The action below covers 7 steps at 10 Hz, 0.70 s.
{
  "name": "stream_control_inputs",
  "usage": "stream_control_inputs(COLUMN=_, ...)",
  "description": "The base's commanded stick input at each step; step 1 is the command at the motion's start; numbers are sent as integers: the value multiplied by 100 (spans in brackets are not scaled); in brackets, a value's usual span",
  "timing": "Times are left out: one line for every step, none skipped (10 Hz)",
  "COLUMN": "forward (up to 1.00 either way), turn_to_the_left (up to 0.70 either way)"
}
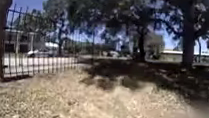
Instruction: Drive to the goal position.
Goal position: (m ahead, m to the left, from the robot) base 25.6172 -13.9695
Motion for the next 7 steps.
stream_control_inputs(forward=70, turn_to_the_left=-35)
stream_control_inputs(forward=70, turn_to_the_left=-4)
stream_control_inputs(forward=70, turn_to_the_left=0)
stream_control_inputs(forward=70, turn_to_the_left=0)
stream_control_inputs(forward=70, turn_to_the_left=0)
stream_control_inputs(forward=70, turn_to_the_left=0)
stream_control_inputs(forward=70, turn_to_the_left=0)
